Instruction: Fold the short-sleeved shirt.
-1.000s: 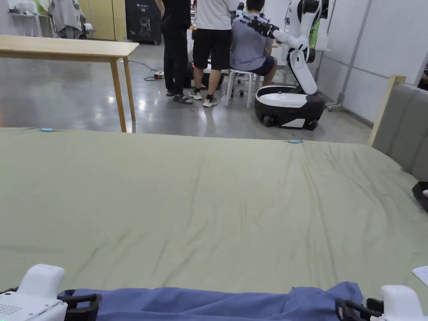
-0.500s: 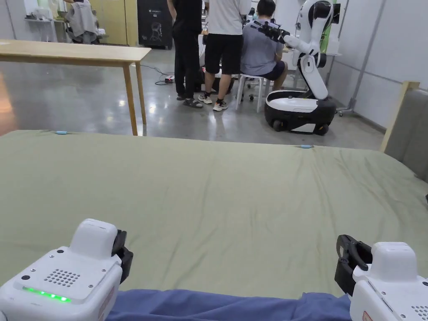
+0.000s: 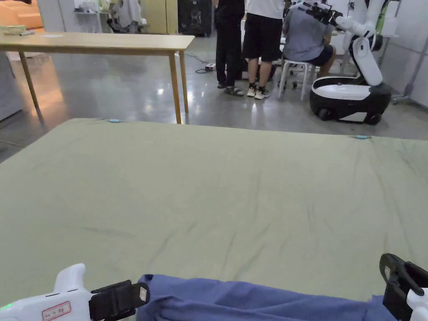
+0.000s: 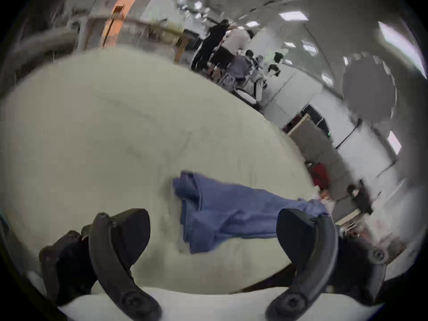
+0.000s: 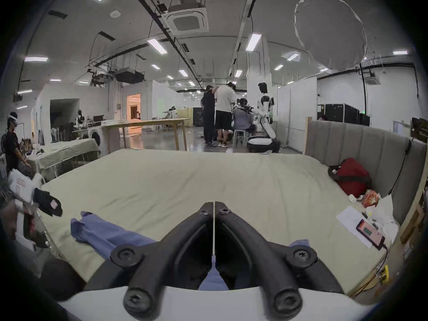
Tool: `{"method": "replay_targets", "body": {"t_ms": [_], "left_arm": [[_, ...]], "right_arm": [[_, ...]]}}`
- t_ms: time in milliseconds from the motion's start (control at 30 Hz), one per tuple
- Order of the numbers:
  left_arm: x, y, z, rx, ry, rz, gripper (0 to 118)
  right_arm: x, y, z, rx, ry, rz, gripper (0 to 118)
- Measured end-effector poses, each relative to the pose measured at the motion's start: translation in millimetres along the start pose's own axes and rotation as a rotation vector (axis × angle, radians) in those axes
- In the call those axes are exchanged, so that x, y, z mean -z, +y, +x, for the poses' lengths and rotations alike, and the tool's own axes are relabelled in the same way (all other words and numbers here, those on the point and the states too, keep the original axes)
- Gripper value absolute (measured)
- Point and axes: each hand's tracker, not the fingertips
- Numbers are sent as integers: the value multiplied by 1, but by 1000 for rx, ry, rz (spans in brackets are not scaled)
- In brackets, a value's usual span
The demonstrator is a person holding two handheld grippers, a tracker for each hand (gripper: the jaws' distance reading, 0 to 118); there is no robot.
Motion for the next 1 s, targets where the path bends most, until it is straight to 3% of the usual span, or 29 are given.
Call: {"method": "replay_targets", "body": {"t_ms": [133,233,267,300,333,400,433,467,500,567,767,867,1000], "left_arm": [[46,-14,-67,-368,-254,-138,112],[64,-16,-89,-556,-553,-47,111],[75,-17,-87,-608,-562,-66,108],[83,-16,-83,-599,-563,-74,94],[92,-14,-79,-566,-539,-96,75],[107,-15,-60,-457,-380,-163,17],[116,-15,-53,-399,-288,-199,11],[117,-17,-52,-358,-234,-207,10],[111,-15,-55,-401,-302,-176,9],[97,-12,-50,-418,-225,-94,8],[53,10,-38,-198,30,16,8],[34,11,22,105,163,81,8],[33,-8,138,513,193,124,8]], "right_arm": [[4,0,-10,0,11,-19,2],[6,5,-13,1,12,-21,2],[7,7,-13,5,11,-20,2],[8,9,-12,13,11,-17,2],[9,11,-12,20,11,-15,2],[10,12,-11,28,9,-13,2],[11,13,-11,30,8,-14,2],[12,12,-11,32,8,-15,2],[12,12,-11,36,5,-18,2],[11,11,-10,40,2,-20,2],[9,6,-5,54,3,-24,2],[8,6,-5,59,12,-21,2],[6,8,-4,51,23,-15,2]]}}
